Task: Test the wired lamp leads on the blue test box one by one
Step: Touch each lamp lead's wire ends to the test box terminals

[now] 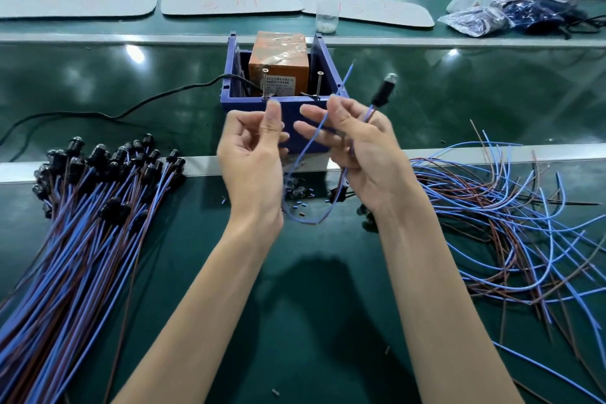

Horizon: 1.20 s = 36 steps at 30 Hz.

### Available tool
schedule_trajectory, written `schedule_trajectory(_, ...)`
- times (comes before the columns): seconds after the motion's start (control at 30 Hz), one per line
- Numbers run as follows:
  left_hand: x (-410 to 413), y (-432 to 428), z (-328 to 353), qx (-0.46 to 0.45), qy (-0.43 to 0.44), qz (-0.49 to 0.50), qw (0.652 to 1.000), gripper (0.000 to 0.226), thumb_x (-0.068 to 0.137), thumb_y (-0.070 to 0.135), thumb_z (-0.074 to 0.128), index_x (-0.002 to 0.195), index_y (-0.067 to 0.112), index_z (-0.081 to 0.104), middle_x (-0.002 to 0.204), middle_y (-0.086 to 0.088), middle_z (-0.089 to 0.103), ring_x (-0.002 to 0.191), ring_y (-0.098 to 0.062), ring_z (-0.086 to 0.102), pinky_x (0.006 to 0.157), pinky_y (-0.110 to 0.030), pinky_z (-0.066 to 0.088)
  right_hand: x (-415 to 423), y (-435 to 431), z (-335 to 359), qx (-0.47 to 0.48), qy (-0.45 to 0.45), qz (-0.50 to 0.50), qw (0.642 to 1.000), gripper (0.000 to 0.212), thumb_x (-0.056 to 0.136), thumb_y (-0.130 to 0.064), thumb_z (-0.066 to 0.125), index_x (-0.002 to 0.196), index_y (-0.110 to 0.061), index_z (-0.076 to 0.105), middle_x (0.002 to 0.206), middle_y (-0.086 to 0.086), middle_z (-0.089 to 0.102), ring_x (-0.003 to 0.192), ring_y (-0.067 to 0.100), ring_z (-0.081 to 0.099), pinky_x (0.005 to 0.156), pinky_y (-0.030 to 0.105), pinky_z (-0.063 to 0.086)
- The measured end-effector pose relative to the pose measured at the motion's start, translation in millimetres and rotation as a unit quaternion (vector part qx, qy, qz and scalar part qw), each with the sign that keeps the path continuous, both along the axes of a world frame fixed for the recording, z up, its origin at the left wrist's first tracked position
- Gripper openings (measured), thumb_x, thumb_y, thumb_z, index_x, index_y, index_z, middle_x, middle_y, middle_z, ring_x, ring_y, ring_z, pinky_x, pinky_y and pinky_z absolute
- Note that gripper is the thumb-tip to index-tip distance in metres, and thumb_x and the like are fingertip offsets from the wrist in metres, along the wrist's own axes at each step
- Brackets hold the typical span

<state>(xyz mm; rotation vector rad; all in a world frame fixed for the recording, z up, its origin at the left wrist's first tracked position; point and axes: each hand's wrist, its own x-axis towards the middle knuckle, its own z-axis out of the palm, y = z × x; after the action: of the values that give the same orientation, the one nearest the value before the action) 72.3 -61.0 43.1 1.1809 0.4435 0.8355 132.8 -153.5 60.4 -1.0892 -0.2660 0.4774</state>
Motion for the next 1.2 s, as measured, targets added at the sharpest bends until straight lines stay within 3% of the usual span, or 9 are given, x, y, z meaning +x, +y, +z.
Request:
schedule_trajectory(0.07, -0.2, 10.3, -1.9, 0.016, 0.009, 0.033, 0.999, 0.025, 0.094, 0.022, 0.060, 0.074, 0.017, 0.048, 0.053, 0.010, 0.057, 0.042, -0.005, 0.046, 0.046, -0.017, 0.039, 1.8, -0.7, 2.2, -0.027, -0.043, -0.075, 0.996, 0.012, 0.098, -0.017, 0.054, 0.087, -0.013, 0.053, 0.066, 0.000, 0.072, 0.052, 0.008, 0.067, 0.035, 0.009, 0.030)
schedule_trajectory(0.17, -0.8, 21.8, -7.8, 0.076, 0.048, 0.043, 0.995, 0.020, 0.094, 0.022, 0.061, 0.078, 0.018, 0.050, 0.051, 0.008, 0.060, 0.034, -0.007, 0.040, 0.039, -0.016, 0.035, 6.2, 0.0, -1.8, -0.040, -0.064, -0.182, 0.980, 0.015, 0.094, -0.015, 0.061, 0.081, -0.015, 0.054, 0.055, 0.000, 0.066, 0.038, 0.005, 0.048, 0.037, 0.012, 0.030)
schedule_trajectory(0.23, -0.8, 27.5, -13.1, 0.121, 0.076, 0.046, 0.989, 0.015, 0.095, 0.024, 0.061, 0.083, 0.022, 0.051, 0.054, 0.007, 0.064, 0.031, -0.008, 0.039, 0.040, -0.017, 0.035, 9.6, 0.8, -7.2, -0.049, -0.050, -0.235, 0.970, 0.018, 0.092, -0.011, 0.063, 0.077, -0.014, 0.054, 0.050, 0.000, 0.064, 0.037, 0.007, 0.042, 0.039, 0.014, 0.031)
schedule_trajectory(0.37, 1.2, 38.3, -21.4, 0.179, 0.115, 0.075, 0.974, 0.014, 0.095, 0.028, 0.058, 0.084, 0.028, 0.049, 0.058, 0.012, 0.068, 0.030, -0.009, 0.040, 0.043, -0.019, 0.036, 18.5, 0.9, -21.0, -0.124, -0.036, -0.294, 0.947, 0.019, 0.089, -0.011, 0.064, 0.072, -0.017, 0.061, 0.055, -0.001, 0.067, 0.047, 0.009, 0.045, 0.048, 0.018, 0.035)
schedule_trajectory(0.5, 7.0, 47.7, -22.7, 0.197, 0.165, 0.099, 0.961, 0.018, 0.093, 0.027, 0.059, 0.076, 0.032, 0.054, 0.056, 0.018, 0.066, 0.035, -0.007, 0.049, 0.054, -0.028, 0.046, 26.8, -1.8, -26.2, -0.186, -0.047, -0.285, 0.939, 0.023, 0.086, -0.007, 0.057, 0.070, -0.019, 0.068, 0.063, -0.001, 0.071, 0.048, 0.013, 0.038, 0.049, 0.022, 0.032)
schedule_trajectory(0.63, 12.6, 53.7, -21.4, 0.209, 0.191, 0.106, 0.953, 0.017, 0.087, 0.025, 0.058, 0.072, 0.032, 0.059, 0.056, 0.024, 0.065, 0.058, 0.001, 0.062, 0.075, -0.043, 0.057, 28.0, 1.0, -26.7, -0.204, -0.080, -0.260, 0.940, 0.019, 0.087, -0.006, 0.056, 0.083, -0.022, 0.065, 0.066, -0.002, 0.073, 0.042, 0.007, 0.043, 0.056, 0.021, 0.040)
schedule_trajectory(1.03, 19.6, 62.7, -8.2, 0.179, 0.197, 0.095, 0.959, 0.016, 0.085, 0.025, 0.063, 0.070, 0.031, 0.064, 0.049, 0.015, 0.061, 0.056, -0.002, 0.061, 0.077, -0.043, 0.058, 41.8, 4.2, -19.9, -0.240, -0.139, -0.255, 0.926, 0.020, 0.089, -0.007, 0.054, 0.080, -0.018, 0.068, 0.053, -0.008, 0.067, 0.032, 0.006, 0.048, 0.050, 0.015, 0.042)
schedule_trajectory(1.2, 18.5, 58.1, -8.6, 0.202, 0.198, 0.079, 0.956, 0.019, 0.086, 0.025, 0.064, 0.069, 0.033, 0.065, 0.054, 0.012, 0.060, 0.049, 0.006, 0.056, 0.074, -0.028, 0.052, 42.6, 7.0, -22.1, -0.238, -0.140, -0.236, 0.932, 0.023, 0.086, -0.004, 0.052, 0.077, -0.017, 0.069, 0.043, -0.009, 0.057, 0.037, 0.006, 0.044, 0.047, 0.016, 0.040)
